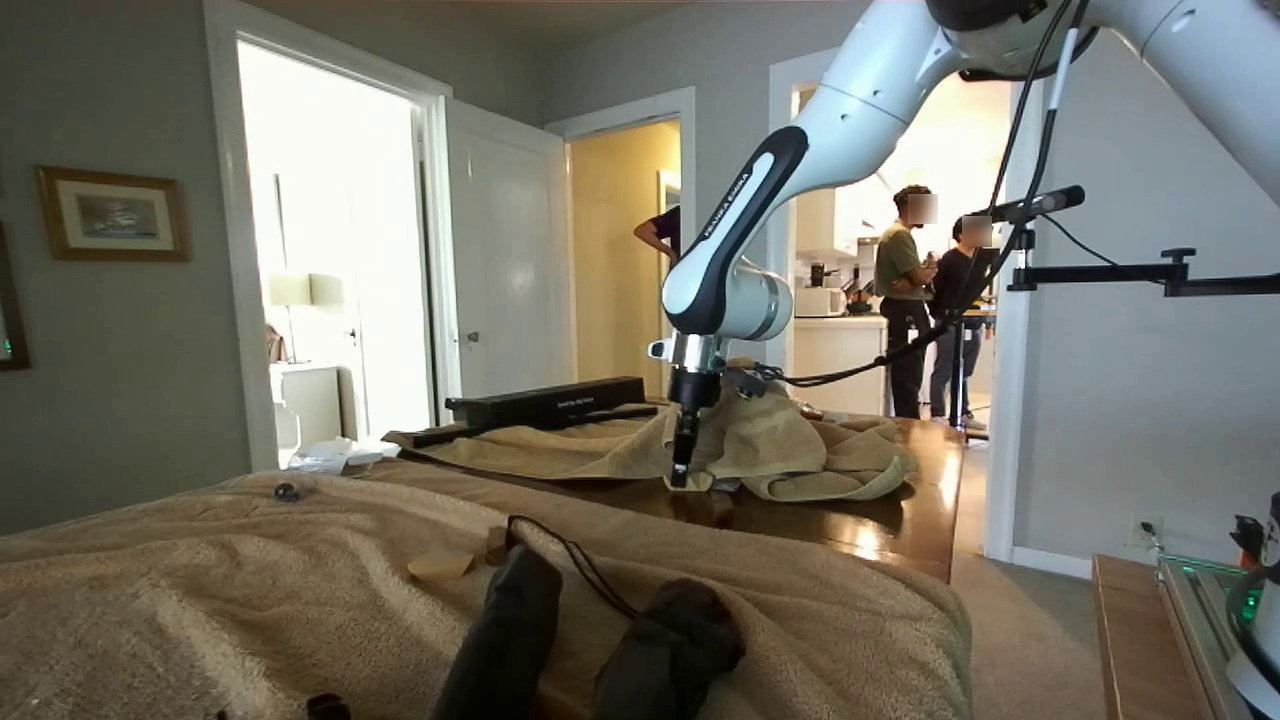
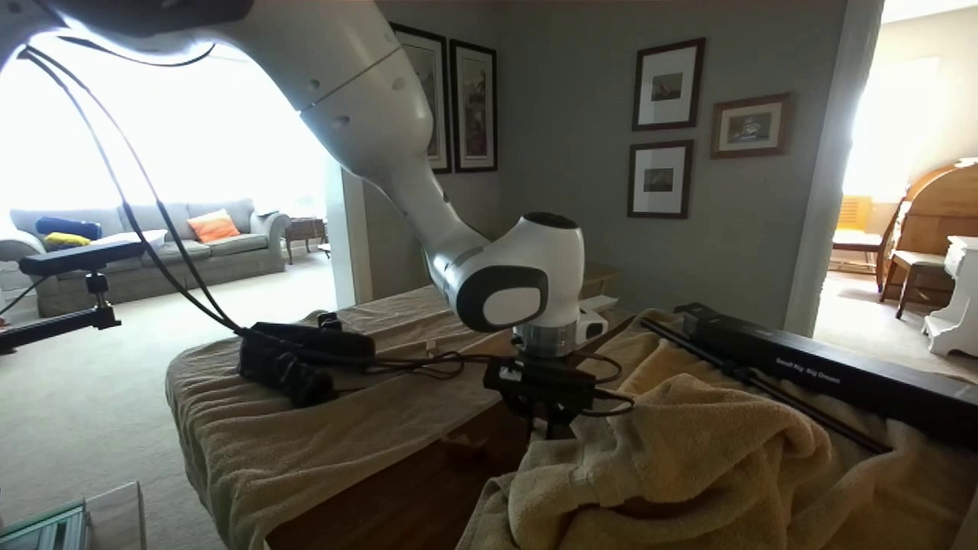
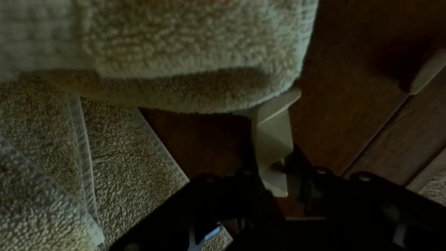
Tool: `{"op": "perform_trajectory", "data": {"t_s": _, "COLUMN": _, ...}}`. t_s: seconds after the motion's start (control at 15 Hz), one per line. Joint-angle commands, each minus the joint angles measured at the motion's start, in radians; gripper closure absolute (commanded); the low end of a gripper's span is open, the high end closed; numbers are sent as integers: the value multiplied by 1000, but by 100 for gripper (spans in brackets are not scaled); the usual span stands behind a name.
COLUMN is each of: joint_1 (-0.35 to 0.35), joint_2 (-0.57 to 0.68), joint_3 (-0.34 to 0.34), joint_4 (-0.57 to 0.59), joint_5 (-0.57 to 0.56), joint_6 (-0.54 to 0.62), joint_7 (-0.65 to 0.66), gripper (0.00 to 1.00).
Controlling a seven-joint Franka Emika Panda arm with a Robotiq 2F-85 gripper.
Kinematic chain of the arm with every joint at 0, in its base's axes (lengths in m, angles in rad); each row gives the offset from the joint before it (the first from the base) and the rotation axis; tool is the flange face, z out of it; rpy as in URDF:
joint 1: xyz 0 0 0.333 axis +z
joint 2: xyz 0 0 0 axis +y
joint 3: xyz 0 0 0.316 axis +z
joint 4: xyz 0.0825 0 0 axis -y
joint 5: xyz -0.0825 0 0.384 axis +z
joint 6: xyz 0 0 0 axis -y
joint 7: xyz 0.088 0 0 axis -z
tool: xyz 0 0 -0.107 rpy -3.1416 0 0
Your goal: Move one wooden block on the right to the left.
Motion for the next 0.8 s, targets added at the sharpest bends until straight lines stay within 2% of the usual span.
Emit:
{"op": "perform_trajectory", "data": {"t_s": 0.0, "joint_1": -25, "joint_2": 9, "joint_3": 35, "joint_4": 22, "joint_5": -1, "joint_6": -12, "joint_7": -41, "gripper": 94}}
{"op": "perform_trajectory", "data": {"t_s": 0.73, "joint_1": 47, "joint_2": -100, "joint_3": 93, "joint_4": -194, "joint_5": -155, "joint_6": 225, "joint_7": -283, "gripper": 93}}
